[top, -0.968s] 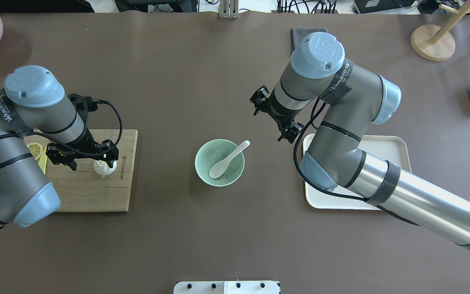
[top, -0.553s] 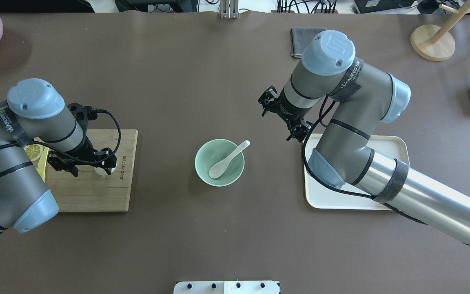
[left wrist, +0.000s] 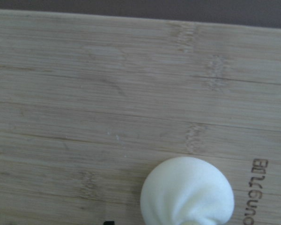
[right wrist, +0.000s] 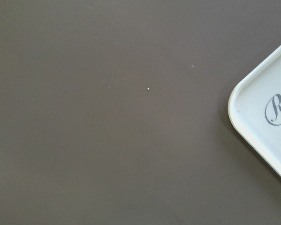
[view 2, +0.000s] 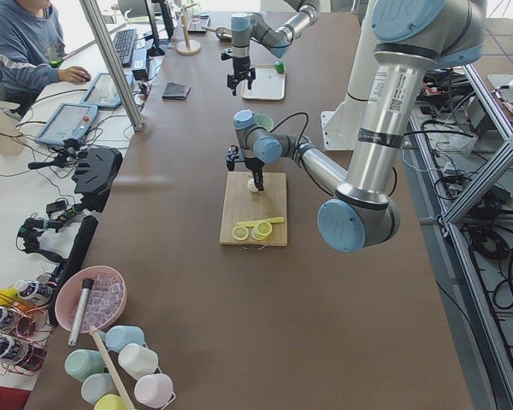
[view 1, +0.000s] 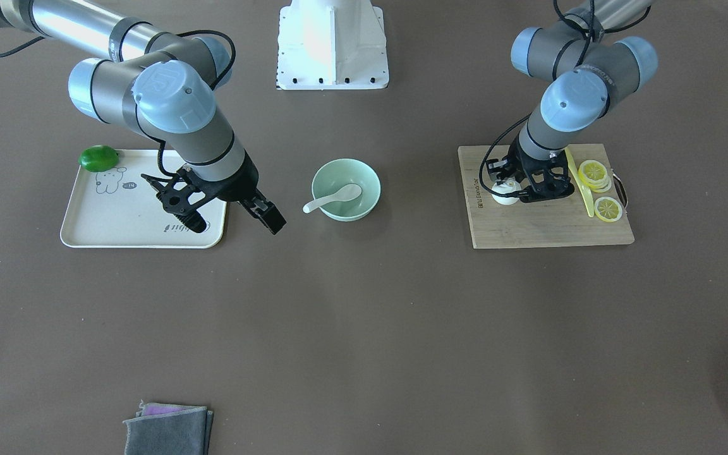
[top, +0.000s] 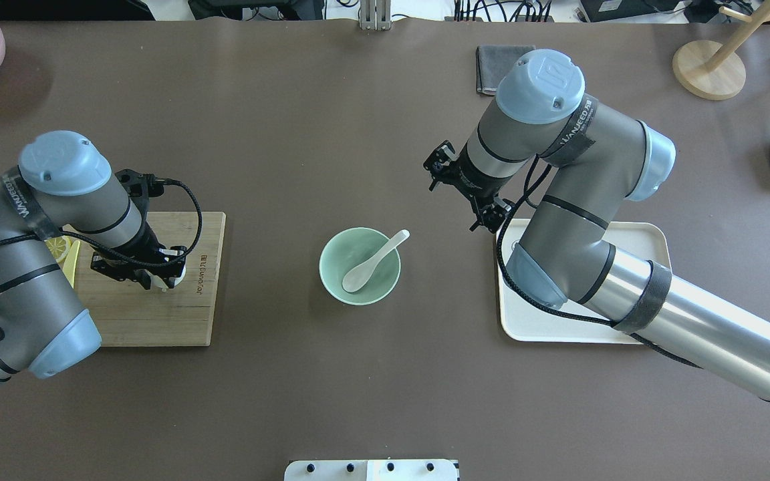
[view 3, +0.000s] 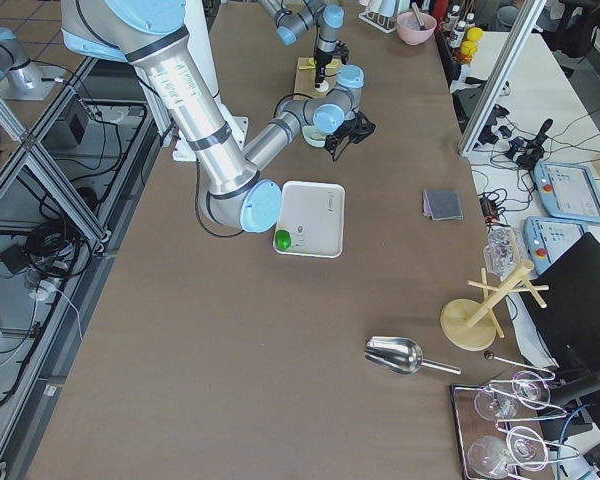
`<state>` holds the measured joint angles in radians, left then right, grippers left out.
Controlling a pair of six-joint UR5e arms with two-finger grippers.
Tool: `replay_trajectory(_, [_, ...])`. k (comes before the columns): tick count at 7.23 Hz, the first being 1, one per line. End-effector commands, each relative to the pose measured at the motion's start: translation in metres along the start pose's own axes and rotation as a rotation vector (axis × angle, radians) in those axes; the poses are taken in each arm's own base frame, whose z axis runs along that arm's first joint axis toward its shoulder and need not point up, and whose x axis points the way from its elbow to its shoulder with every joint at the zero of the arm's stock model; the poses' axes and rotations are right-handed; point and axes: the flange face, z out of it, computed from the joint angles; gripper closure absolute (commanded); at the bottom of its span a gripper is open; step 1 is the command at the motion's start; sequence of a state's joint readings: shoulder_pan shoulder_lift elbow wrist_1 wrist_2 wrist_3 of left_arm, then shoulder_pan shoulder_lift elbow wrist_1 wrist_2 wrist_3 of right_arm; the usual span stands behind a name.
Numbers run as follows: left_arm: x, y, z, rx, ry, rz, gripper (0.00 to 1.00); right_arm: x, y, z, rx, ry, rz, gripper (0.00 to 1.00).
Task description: Put spoon and bun in bowl
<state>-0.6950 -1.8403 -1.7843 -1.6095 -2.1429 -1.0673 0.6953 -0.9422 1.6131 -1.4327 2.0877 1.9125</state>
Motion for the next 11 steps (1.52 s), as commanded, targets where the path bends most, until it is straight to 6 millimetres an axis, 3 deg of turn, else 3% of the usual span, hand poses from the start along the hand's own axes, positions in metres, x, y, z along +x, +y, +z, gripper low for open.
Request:
replay_trajectory(1, [0.012, -0.001, -0.007, 0.01, 0.019, 0.009, 1.0, 0.0, 0.001, -0.003, -0.002, -0.005, -0.002, 0.0])
replay_trajectory(3, [0.051, -0.004, -0.032, 0.033, 0.074, -0.07, 1.0, 0.014, -0.017, -0.019, 0.01, -0.022, 0.001, 0.0])
replay_trajectory(4, [0.075, -0.003, -0.048, 0.036, 0.111, -0.123, 1.0, 0.037, -0.029, -0.032, 0.021, -0.027, -0.058, 0.0])
replay_trajectory(5, [0.114, 0.013, -0.058, 0.02, 0.154, -0.171, 1.0, 0.058, -0.049, -0.042, 0.037, -0.026, -0.093, 0.0])
replay_trajectory(6, [0.164, 0.042, -0.062, -0.009, 0.189, -0.211, 1.0, 0.07, -0.083, -0.061, 0.021, -0.025, -0.097, 0.0])
replay_trajectory(7, [0.202, 0.062, -0.068, -0.018, 0.216, -0.24, 1.0, 0.085, -0.124, -0.081, 0.0, -0.024, -0.119, 0.0])
replay_trajectory(8, [0.22, 0.07, -0.077, -0.012, 0.239, -0.249, 1.0, 0.101, -0.147, -0.086, 0.003, -0.015, -0.153, 0.0])
replay_trajectory(10, [0.274, 0.082, -0.077, 0.011, 0.297, -0.302, 1.0, 0.113, -0.163, -0.085, 0.01, -0.002, -0.165, 0.0])
replay_trajectory(11, [0.284, 0.093, -0.075, 0.011, 0.306, -0.286, 1.0, 0.116, -0.166, -0.083, 0.011, 0.004, -0.166, 0.0])
